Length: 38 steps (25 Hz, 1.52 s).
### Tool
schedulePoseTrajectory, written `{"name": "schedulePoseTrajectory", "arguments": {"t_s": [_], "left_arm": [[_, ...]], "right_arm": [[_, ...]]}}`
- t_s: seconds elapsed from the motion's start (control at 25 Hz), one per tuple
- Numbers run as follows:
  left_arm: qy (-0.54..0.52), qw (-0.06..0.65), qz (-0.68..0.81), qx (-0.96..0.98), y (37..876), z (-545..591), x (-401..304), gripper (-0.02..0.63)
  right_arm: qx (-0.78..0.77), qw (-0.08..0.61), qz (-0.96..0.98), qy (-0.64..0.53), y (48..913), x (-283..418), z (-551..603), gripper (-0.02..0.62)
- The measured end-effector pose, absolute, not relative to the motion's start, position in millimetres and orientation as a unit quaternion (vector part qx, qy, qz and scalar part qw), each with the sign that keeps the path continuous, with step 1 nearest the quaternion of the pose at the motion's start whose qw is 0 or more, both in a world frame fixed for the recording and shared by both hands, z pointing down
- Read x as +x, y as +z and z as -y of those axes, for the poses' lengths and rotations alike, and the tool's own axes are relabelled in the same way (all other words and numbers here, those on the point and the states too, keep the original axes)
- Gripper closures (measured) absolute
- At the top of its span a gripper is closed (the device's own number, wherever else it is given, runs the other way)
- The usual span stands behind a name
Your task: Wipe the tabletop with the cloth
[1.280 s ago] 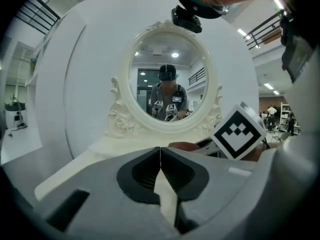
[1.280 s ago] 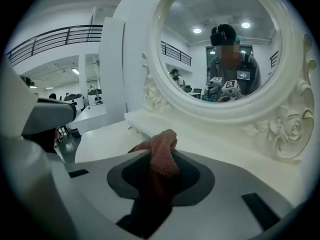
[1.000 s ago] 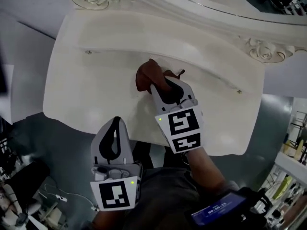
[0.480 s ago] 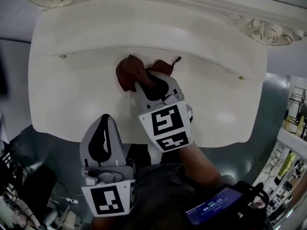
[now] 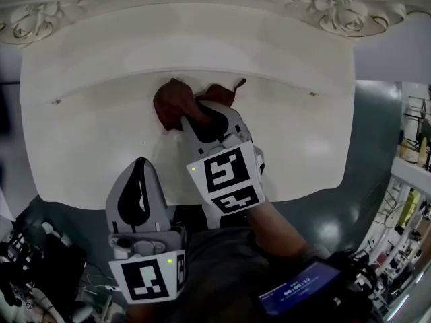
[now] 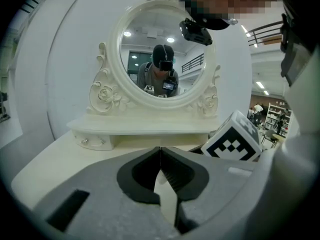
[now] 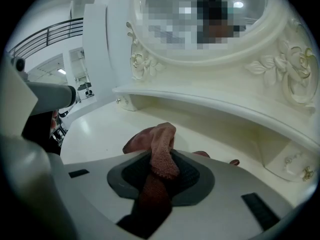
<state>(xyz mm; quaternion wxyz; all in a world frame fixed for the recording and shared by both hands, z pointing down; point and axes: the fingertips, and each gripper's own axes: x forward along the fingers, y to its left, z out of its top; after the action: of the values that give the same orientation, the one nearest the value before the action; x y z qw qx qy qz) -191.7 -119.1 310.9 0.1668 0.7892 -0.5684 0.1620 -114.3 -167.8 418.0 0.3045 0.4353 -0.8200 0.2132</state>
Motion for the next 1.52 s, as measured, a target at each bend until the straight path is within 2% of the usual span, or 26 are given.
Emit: {"name": "schedulePoseTrajectory", "arguments": {"t_s": [0.68,1.12,1.52], "left_arm": [[0.179,0.143,0.508,0.831,318,139,-64,0.591],[0.198,0.13,0.458,0.857,322,133,43,0.591],[0.208,0.12,0.418,0.876,326,123,101,0.591]], "right_arm": [[0.488,0.286,0.788,0.243,436,16,166,0.486],[0.54,0.263,0.755,0.263,439,136,150,0.485],[0.58,0.247,0.729,0.268,438,206,132,0.485]]}}
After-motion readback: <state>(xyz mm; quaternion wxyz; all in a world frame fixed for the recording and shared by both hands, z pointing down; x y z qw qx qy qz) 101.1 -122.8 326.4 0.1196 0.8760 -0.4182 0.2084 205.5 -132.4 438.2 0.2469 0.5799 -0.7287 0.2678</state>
